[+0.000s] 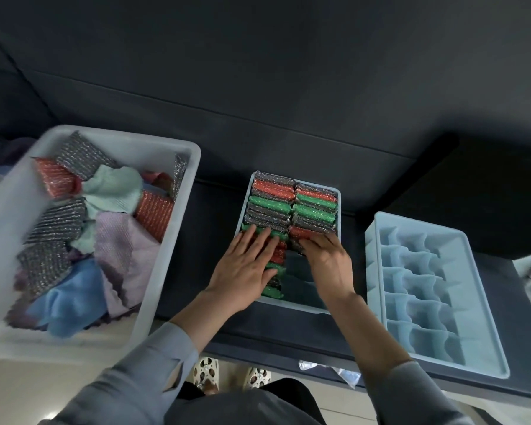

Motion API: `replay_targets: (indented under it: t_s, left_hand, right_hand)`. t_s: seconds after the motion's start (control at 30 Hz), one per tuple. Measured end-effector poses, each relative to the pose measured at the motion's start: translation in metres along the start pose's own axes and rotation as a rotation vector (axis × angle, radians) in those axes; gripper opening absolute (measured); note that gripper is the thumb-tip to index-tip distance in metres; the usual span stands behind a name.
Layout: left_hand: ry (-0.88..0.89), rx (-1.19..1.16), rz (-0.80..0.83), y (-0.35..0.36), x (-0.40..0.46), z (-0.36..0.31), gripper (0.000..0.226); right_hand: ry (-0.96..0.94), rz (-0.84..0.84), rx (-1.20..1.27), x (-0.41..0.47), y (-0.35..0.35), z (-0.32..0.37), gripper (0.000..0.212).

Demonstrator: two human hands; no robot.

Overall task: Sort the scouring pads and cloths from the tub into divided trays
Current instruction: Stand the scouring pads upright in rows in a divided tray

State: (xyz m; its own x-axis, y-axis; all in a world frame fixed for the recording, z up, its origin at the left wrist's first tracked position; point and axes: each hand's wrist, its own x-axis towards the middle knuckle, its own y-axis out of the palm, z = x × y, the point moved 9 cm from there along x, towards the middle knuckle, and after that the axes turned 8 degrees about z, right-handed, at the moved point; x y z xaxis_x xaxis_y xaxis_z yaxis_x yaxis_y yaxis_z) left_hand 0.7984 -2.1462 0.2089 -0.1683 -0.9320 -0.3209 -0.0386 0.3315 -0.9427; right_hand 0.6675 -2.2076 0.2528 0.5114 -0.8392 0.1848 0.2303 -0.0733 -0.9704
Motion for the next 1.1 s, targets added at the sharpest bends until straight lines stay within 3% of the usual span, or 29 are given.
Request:
replay_targets:
  t_s: [0.2, 0.33, 0.53, 0.63, 0.73, 0.83, 0.97, 1.1]
  left_hand:
    - [0.037, -0.044, -0.070, -0.008, -0.004, 0.003, 0.069]
    - [0.065, -0.164, -0.249, -0.029, -0.025, 0.012, 0.048]
    - [-0.122, -0.309, -0.673, -0.087, -0.107, 0.092, 0.034]
    - [-0.294, -0.325, -0.777, -0.096, -0.149, 0.162, 0.038]
    - [-0.447, -0.291, -0.734, -0.079, -0.172, 0.238, 0.045]
    - [-0.546, -0.338, -0.509, -0.044, -0.172, 0.305, 0.059]
    - [-0.435, -0.255, -0.238, -0.014, -0.151, 0.336, 0.072]
    - [-0.384, -0.207, -0.105, -0.004, -0.139, 0.345, 0.071]
  right_hand:
    - [0.047, 0.051, 0.042, 0.008, 0.001, -0.006, 0.028]
    - [0.017, -0.088, 0.160, 0.014, -0.030, 0.010, 0.016]
    - [-0.150, -0.137, 0.296, 0.047, -0.048, 0.079, 0.015]
    - [-0.238, -0.128, 0.346, 0.064, -0.053, 0.136, 0.021]
    - [-0.330, -0.061, 0.335, 0.086, -0.045, 0.196, 0.030]
    - [-0.337, 0.148, 0.195, 0.115, -0.010, 0.251, 0.050]
    - [-0.222, 0.453, -0.005, 0.142, 0.040, 0.298, 0.057]
    - [-0.066, 0.587, -0.096, 0.154, 0.070, 0.306, 0.066]
